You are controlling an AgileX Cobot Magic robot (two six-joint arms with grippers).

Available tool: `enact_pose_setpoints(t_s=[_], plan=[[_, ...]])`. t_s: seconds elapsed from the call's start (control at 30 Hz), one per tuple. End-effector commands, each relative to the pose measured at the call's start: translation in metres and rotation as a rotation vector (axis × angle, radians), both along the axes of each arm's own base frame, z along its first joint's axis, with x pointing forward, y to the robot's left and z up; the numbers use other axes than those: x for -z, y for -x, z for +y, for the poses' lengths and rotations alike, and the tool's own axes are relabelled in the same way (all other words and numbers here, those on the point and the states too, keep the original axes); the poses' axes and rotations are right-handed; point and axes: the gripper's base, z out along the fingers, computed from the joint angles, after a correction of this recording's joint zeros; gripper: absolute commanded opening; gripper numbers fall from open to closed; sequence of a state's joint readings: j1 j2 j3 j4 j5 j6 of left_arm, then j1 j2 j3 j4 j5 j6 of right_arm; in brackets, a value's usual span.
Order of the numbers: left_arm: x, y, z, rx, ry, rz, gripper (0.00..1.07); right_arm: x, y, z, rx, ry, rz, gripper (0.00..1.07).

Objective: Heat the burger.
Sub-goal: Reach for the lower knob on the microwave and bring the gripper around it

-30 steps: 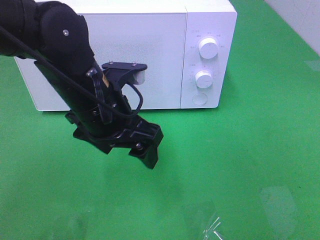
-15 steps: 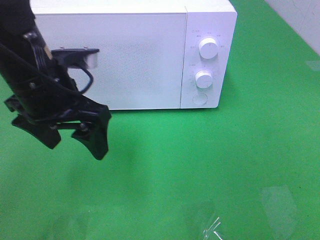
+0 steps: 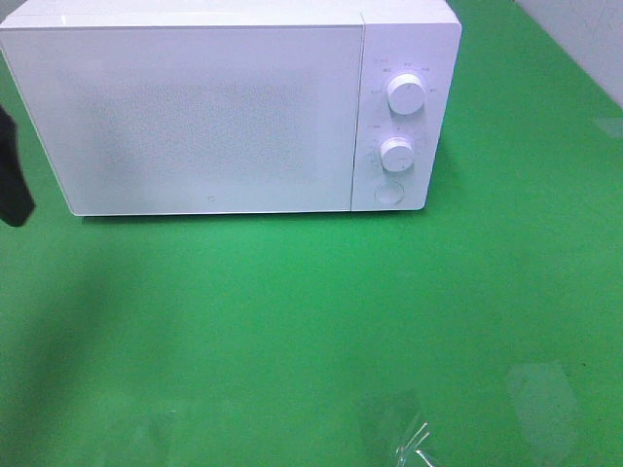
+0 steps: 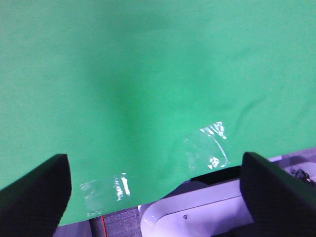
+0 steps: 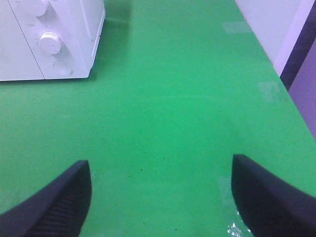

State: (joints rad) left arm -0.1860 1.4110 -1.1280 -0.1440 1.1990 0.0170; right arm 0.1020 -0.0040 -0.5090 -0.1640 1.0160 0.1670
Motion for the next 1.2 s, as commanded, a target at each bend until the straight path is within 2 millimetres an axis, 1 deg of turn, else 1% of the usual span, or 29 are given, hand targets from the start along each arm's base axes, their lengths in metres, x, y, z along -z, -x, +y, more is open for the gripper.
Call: enact_pose_setpoints(t_s=[0.03, 0.07, 0.1, 0.13, 0.17, 0.2, 0.23, 0.27, 0.3, 0.33, 0.37, 0.4, 0.43, 0.47, 0.5, 0.53, 0.57, 0.6, 0.63, 0.7, 0.8, 0.87, 0.97, 1.0, 1.03, 1.07, 1.1, 1.13, 1.2], plan=[[-0.015, 0.018, 0.031, -0.083, -0.043, -0.027, 0.85, 0.0, 0.003, 0.0, 0.002, 0.004, -0.035, 0.75], [-0.015, 0.018, 0.031, -0.083, -0.043, -0.027, 0.85, 0.0, 0.003, 0.0, 0.002, 0.004, -0.035, 0.75], [-0.018, 0.022, 0.036, -0.105, -0.044, -0.038, 0.85, 0.0, 0.003, 0.0, 0.002, 0.004, -0.035, 0.75], [-0.024, 0.033, 0.045, -0.143, -0.042, -0.068, 0.85, 0.0, 0.003, 0.0, 0.002, 0.004, -0.035, 0.75], [-0.024, 0.033, 0.045, -0.143, -0.042, -0.068, 0.85, 0.0, 0.003, 0.0, 0.002, 0.004, -0.035, 0.75], [-0.027, 0.045, 0.053, -0.174, -0.05, -0.094, 0.85, 0.0, 0.003, 0.0, 0.002, 0.004, -0.035, 0.75], [-0.027, 0.045, 0.053, -0.174, -0.05, -0.094, 0.85, 0.0, 0.003, 0.0, 0.002, 0.004, -0.035, 0.75], [-0.03, 0.057, 0.058, -0.19, -0.068, -0.12, 0.85, 0.0, 0.003, 0.0, 0.002, 0.004, -0.035, 0.75], [-0.028, 0.063, 0.061, -0.196, -0.084, -0.126, 0.85, 0.0, 0.003, 0.0, 0.002, 0.004, -0.035, 0.75], [-0.028, 0.063, 0.061, -0.196, -0.084, -0.126, 0.85, 0.0, 0.003, 0.0, 0.002, 0.004, -0.035, 0.75], [-0.027, 0.078, 0.064, -0.199, -0.115, -0.153, 0.85, 0.0, 0.003, 0.0, 0.002, 0.004, -0.035, 0.75], [-0.027, 0.078, 0.064, -0.199, -0.115, -0.153, 0.85, 0.0, 0.003, 0.0, 0.002, 0.004, -0.035, 0.75], [-0.026, 0.092, 0.065, -0.199, -0.13, -0.178, 0.85, 0.0, 0.003, 0.0, 0.002, 0.004, -0.035, 0.75], [-0.026, 0.092, 0.065, -0.199, -0.13, -0.178, 0.85, 0.0, 0.003, 0.0, 0.002, 0.004, -0.035, 0.75], [-0.025, 0.107, 0.066, -0.2, -0.141, -0.216, 0.85, 0.0, 0.003, 0.0, 0.002, 0.004, -0.035, 0.75], [-0.024, 0.114, 0.065, -0.202, -0.14, -0.235, 0.85, 0.0, 0.003, 0.0, 0.002, 0.004, -0.035, 0.75], [-0.024, 0.114, 0.065, -0.202, -0.14, -0.235, 0.85, 0.0, 0.003, 0.0, 0.002, 0.004, -0.035, 0.75], [-0.02, 0.127, 0.065, -0.203, -0.138, -0.261, 0.85, 0.0, 0.003, 0.0, 0.002, 0.004, -0.035, 0.75], [-0.02, 0.127, 0.065, -0.203, -0.138, -0.261, 0.85, 0.0, 0.003, 0.0, 0.002, 0.004, -0.035, 0.75], [-0.015, 0.153, 0.064, -0.207, -0.132, -0.318, 0.85, 0.0, 0.003, 0.0, 0.002, 0.004, -0.035, 0.75], [-0.013, 0.159, 0.064, -0.207, -0.128, -0.332, 0.85, 0.0, 0.003, 0.0, 0.002, 0.004, -0.035, 0.75], [-0.005, 0.18, 0.062, -0.211, -0.116, -0.384, 0.85, 0.0, 0.003, 0.0, 0.002, 0.004, -0.035, 0.75], [-0.003, 0.185, 0.062, -0.212, -0.115, -0.4, 0.85, 0.0, 0.003, 0.0, 0.002, 0.004, -0.035, 0.75], [0.0, 0.194, 0.062, -0.214, -0.113, -0.428, 0.85, 0.0, 0.003, 0.0, 0.002, 0.004, -0.035, 0.75], [0.0, 0.194, 0.062, -0.214, -0.113, -0.428, 0.85, 0.0, 0.003, 0.0, 0.002, 0.004, -0.035, 0.75], [0.005, 0.203, 0.061, -0.215, -0.104, -0.454, 0.85, 0.0, 0.003, 0.0, 0.002, 0.004, -0.035, 0.75], [0.005, 0.203, 0.061, -0.215, -0.104, -0.454, 0.85, 0.0, 0.003, 0.0, 0.002, 0.004, -0.035, 0.75], [0.015, 0.21, 0.06, -0.213, -0.096, -0.461, 0.85, 0.0, 0.003, 0.0, 0.002, 0.004, -0.035, 0.75], [0.014, 0.215, 0.06, -0.217, -0.09, -0.501, 0.85, 0.0, 0.003, 0.0, 0.002, 0.004, -0.035, 0.75]])
